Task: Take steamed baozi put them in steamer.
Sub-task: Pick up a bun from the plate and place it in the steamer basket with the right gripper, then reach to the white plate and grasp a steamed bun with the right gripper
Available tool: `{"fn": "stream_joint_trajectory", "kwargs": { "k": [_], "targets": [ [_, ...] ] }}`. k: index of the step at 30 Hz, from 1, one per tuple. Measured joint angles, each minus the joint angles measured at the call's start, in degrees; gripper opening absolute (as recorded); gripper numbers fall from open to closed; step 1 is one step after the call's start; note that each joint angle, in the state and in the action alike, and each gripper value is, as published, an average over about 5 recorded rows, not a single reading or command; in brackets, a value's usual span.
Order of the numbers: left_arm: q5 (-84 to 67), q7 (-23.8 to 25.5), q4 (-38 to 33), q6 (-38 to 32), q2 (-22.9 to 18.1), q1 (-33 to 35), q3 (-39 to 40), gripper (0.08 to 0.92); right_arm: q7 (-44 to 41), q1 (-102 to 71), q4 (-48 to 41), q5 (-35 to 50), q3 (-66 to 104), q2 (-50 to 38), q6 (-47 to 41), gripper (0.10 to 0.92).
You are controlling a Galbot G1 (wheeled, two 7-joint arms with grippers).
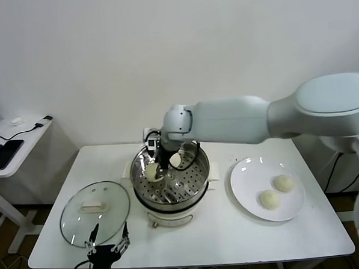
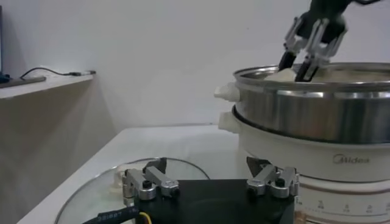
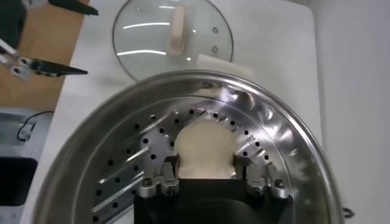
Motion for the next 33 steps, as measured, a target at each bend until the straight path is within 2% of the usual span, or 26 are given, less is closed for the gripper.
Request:
{"fn": "stream_joint_trajectory", "kwargs": {
  "k": [6, 12, 15, 24, 33],
  "targets": [
    [-0.1, -0.07, -0.02, -0.07, 0.01, -0.01, 0.0, 0.823, -0.12, -1.48, -2.15, -0.14, 0.09, 1.06, 0.21, 0.632],
    [-0.17, -0.14, -0.33, -0.12, 0.01, 0.12, -0.16, 0.823, -0.87, -1.94, -2.81, -0.39, 0.3, 1.1, 1.07, 0.775],
    [-0.19, -0.13, -0.59, -0.09, 0.0, 0.18, -0.25, 0.823, -1.88, -1.52, -2.64, -0.63, 0.39, 0.7, 1.97, 0.815],
    [-0.04, -0.14, -1.41, -0.11, 0.0, 1.02, -0.11, 0.823, -6.55, 3.05, 0.88, -1.09, 0.25, -4.16, 5.47, 0.823],
    [0.44, -0.16, -2.47, -0.24, 0.08, 1.98, -0.08, 0.823, -13.79, 12.97, 10.19, -3.99, -4.98, -18.68, 9.8, 0.823]
  ]
}}
